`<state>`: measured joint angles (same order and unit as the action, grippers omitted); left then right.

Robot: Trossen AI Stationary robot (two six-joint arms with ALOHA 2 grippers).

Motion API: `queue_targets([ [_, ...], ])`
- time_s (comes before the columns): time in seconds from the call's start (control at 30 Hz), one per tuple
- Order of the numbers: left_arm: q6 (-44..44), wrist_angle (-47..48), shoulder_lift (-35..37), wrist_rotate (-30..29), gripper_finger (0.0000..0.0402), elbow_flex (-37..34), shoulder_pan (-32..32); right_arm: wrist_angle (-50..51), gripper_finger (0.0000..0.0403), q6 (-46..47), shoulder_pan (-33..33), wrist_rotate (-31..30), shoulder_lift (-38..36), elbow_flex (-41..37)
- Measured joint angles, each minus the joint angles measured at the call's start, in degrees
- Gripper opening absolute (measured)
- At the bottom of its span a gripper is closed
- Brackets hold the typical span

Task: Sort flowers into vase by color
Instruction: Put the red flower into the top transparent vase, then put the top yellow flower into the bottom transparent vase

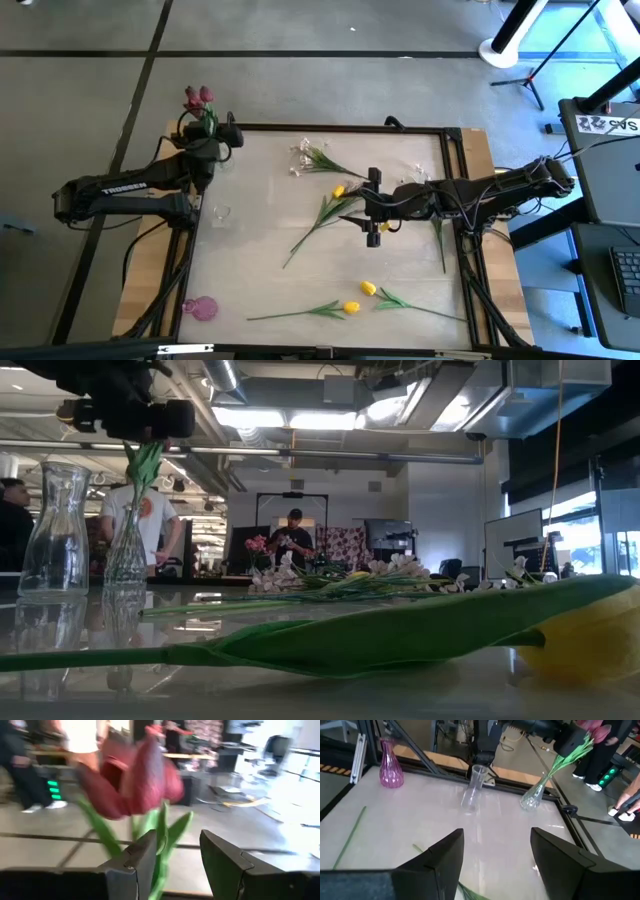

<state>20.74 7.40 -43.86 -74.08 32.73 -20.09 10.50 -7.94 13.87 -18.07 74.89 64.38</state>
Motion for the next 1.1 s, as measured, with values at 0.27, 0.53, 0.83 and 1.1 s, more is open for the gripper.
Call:
queue_targets([
  [0.27, 4.71, 3.89, 1.54, 12.33, 0.0148, 0.0, 7.55, 3.75, 0.0227, 2.07, -0.01, -0.84, 0.0, 0.0],
  [0.53, 4.71, 4.15, 7.47, 25.07, 0.0148, 0.0, 18.21, 6.57, 0.0227, 5.3, 0.0, -0.94, 0.0, 0.0],
  [0.83, 4.3, 4.02, 12.18, 38.98, 0.0148, 0.02, 30.09, 9.61, 0.0227, 5.89, -0.02, 0.39, 0.95, 0.09],
  [1.1, 2.7, -1.34, 6.33, 42.18, 0.0148, -2.27, 40.04, 9.61, 0.0227, 5.64, -0.01, 0.78, 10.16, 0.06],
])
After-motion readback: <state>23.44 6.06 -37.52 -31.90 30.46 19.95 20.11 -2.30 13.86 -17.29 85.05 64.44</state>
